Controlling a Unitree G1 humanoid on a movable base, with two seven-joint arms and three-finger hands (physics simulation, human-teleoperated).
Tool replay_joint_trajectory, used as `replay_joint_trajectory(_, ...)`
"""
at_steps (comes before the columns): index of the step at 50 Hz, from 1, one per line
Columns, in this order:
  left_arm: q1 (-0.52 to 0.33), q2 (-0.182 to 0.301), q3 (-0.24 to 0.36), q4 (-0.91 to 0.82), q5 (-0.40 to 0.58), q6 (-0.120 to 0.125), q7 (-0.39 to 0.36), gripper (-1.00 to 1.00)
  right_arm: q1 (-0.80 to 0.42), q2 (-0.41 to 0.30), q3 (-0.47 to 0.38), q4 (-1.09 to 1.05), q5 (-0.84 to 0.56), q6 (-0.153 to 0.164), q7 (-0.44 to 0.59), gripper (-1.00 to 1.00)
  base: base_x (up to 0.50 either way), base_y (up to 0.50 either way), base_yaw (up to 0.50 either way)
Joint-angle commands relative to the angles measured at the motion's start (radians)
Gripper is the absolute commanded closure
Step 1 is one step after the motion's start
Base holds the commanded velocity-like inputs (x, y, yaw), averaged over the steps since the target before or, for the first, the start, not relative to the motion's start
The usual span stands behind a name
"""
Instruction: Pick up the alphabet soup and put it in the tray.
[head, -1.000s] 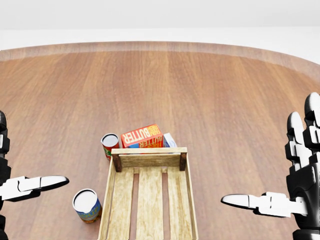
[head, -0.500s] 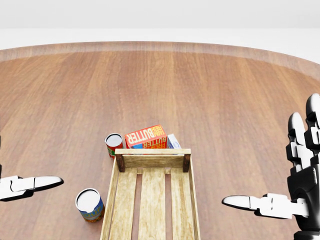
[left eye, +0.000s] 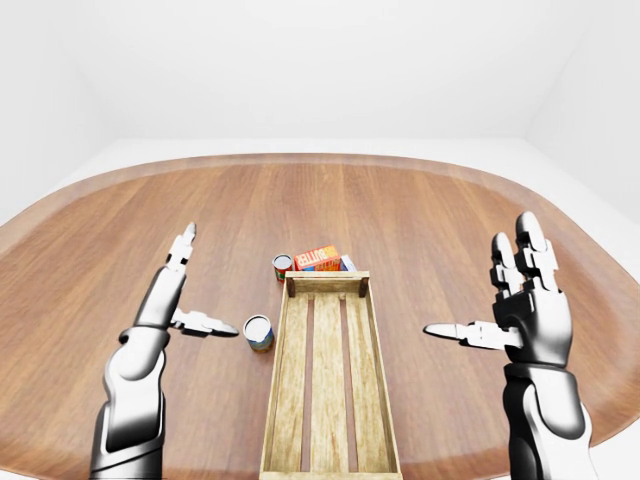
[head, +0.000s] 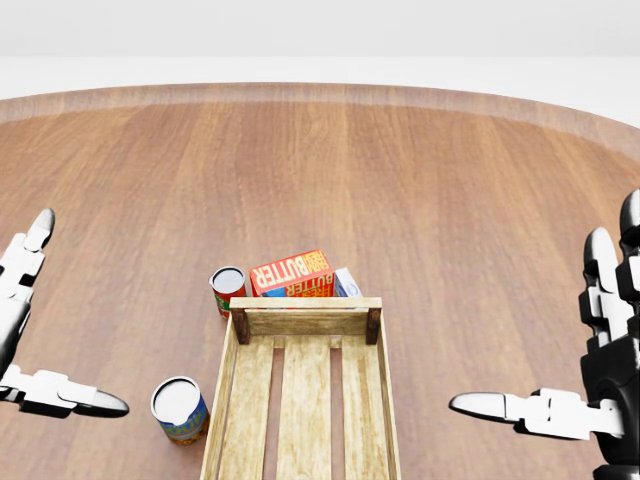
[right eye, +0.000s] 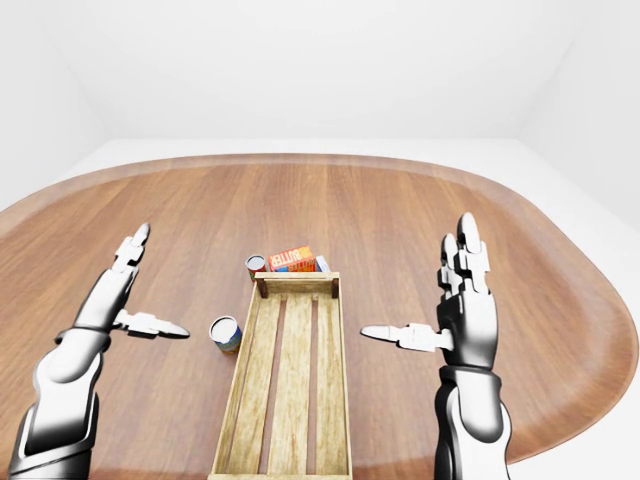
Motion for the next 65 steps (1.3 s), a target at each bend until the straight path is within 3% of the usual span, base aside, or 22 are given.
replay_joint_trajectory(1, -0.058, 0.033, -0.044, 0.138, 0.167, 0.000, -0.173, -1.00, 0.001, 0.001, 0.000, 0.018, 0.003, 0.000, 0.003, -0.98, 0.00, 0.00, 0.00)
replay_joint_trajectory(6, -0.103, 0.051, -0.101, 0.273, 0.281, 0.000, -0.128, -1.00, -0.002, -0.001, 0.011, 0.016, -0.001, 0.000, 0.001, -0.98, 0.00, 0.00, 0.00)
replay_joint_trajectory(13, -0.195, 0.062, -0.133, 0.389, 0.325, 0.000, -0.116, -1.00, -0.005, -0.003, 0.012, 0.004, -0.004, 0.000, -0.007, -0.98, 0.00, 0.00, 0.00)
replay_joint_trajectory(17, -0.251, 0.073, -0.157, 0.527, 0.368, 0.000, -0.072, -1.00, -0.006, -0.002, 0.017, 0.013, -0.011, 0.000, -0.011, -0.98, 0.00, 0.00, 0.00)
replay_joint_trajectory(23, -0.287, 0.073, -0.188, 0.640, 0.412, -0.004, -0.047, -1.00, -0.005, -0.003, 0.018, 0.009, -0.012, 0.000, -0.010, -0.98, 0.00, 0.00, 0.00)
replay_joint_trajectory(27, -0.314, 0.074, -0.200, 0.702, 0.419, -0.038, -0.031, -1.00, -0.007, -0.003, 0.020, 0.005, -0.016, 0.000, -0.010, -0.98, 0.00, 0.00, 0.00)
replay_joint_trajectory(28, -0.342, 0.080, -0.228, 0.783, 0.462, -0.055, 0.002, -1.00, -0.010, -0.005, 0.021, 0.004, -0.016, 0.000, -0.009, -0.98, 0.00, 0.00, 0.00)
replay_joint_trajectory(34, -0.377, 0.078, -0.243, 0.856, 0.498, -0.089, 0.016, -1.00, -0.009, -0.004, 0.018, -0.010, -0.016, 0.000, -0.008, -0.98, 0.00, 0.00, 0.00)
replay_joint_trajectory(40, -0.422, 0.070, -0.271, 0.990, 0.539, -0.138, 0.071, -1.00, -0.011, -0.003, 0.029, 0.002, -0.024, 0.000, -0.013, -0.98, 0.00, 0.00, 0.00)
replay_joint_trajectory(41, -0.420, 0.070, -0.268, 0.941, 0.540, -0.110, 0.031, -1.00, -0.011, -0.003, 0.030, -0.004, -0.024, 0.000, -0.014, -0.98, 0.00, 0.00, 0.00)
replay_joint_trajectory(44, -0.435, 0.059, -0.275, 0.941, 0.549, -0.102, 0.014, -1.00, -0.012, -0.005, 0.029, -0.034, -0.026, 0.000, -0.016, -0.98, 0.00, 0.00, 0.00)
replay_joint_trajectory(49, -0.446, 0.051, -0.291, 0.980, 0.573, -0.128, 0.030, -1.00, -0.022, -0.006, 0.039, -0.044, -0.037, 0.000, -0.018, -0.98, 0.00, 0.00, 0.00)
replay_joint_trajectory(55, -0.471, 0.048, -0.297, 1.035, 0.588, -0.143, 0.051, -1.00, -0.019, -0.007, 0.037, -0.048, -0.038, 0.000, -0.015, -0.98, 0.00, 0.00, 0.00)
replay_joint_trajectory(65, -0.491, 0.037, -0.303, 1.052, 0.590, -0.138, 0.055, -1.00, -0.017, -0.004, 0.037, -0.041, -0.042, 0.000, -0.013, -0.98, 0.00, 0.00, 0.00)
